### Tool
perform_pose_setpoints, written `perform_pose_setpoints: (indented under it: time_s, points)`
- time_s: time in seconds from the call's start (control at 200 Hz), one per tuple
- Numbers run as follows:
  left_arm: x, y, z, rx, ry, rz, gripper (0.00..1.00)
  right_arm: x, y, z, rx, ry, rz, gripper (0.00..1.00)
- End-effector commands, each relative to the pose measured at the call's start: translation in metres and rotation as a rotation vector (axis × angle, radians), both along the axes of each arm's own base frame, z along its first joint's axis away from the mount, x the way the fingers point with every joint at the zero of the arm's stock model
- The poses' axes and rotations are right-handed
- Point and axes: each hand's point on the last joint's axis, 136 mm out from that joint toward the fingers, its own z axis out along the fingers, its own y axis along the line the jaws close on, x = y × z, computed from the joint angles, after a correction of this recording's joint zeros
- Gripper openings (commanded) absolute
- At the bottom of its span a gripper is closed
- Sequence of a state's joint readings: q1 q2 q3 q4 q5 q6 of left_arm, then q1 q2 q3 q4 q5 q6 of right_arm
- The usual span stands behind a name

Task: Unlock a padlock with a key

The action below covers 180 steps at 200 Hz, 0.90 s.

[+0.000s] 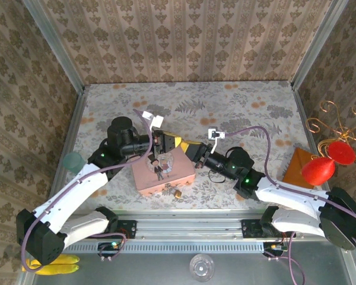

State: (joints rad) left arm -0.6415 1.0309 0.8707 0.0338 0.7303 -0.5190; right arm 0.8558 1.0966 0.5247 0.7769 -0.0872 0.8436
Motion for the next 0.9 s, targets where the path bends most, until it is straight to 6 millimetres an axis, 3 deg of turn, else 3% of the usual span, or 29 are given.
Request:
perform_pose_setpoints:
  time_s: [0.0,0.165,0.27,0.33,0.47,0.585,0.65,0.71,0.79,0.895]
  points:
    - [0.002,0.010,-0.001,0.046,-0.044,0.050,0.34,0.009,-0.008,0.005,-0.023,0.024,-0.068,0.00]
    - [0.026,0.057,-0.040,0.368,-0.017,0.313,0.57,0.015,-0.018,-0.010,-0.241,0.057,-0.136,0.00]
    - [0.024,0.094,-0.073,0.570,0.062,0.432,0.67,0.019,-0.027,-0.021,-0.359,0.083,-0.178,0.00]
    - [0.017,0.107,-0.090,0.633,0.124,0.460,0.68,0.020,-0.029,-0.025,-0.402,0.095,-0.187,0.00]
    - [-0.015,0.110,-0.128,0.719,0.259,0.394,0.71,0.020,-0.031,-0.037,-0.476,0.116,-0.187,0.00]
    - [-0.036,0.131,-0.158,0.890,0.322,0.439,0.74,0.020,-0.035,-0.048,-0.519,0.125,-0.198,0.00]
    - [-0.045,0.142,-0.167,0.961,0.349,0.473,0.78,0.020,-0.037,-0.051,-0.529,0.125,-0.203,0.00]
    - [-0.053,0.150,-0.171,1.004,0.352,0.494,0.88,0.020,-0.038,-0.053,-0.534,0.124,-0.207,0.00]
    - [-0.059,0.159,-0.168,1.060,0.345,0.528,0.89,0.020,-0.041,-0.053,-0.535,0.120,-0.216,0.00]
    - [-0.069,0.164,-0.179,1.111,0.392,0.533,0.93,0.021,-0.045,-0.054,-0.536,0.119,-0.235,0.00]
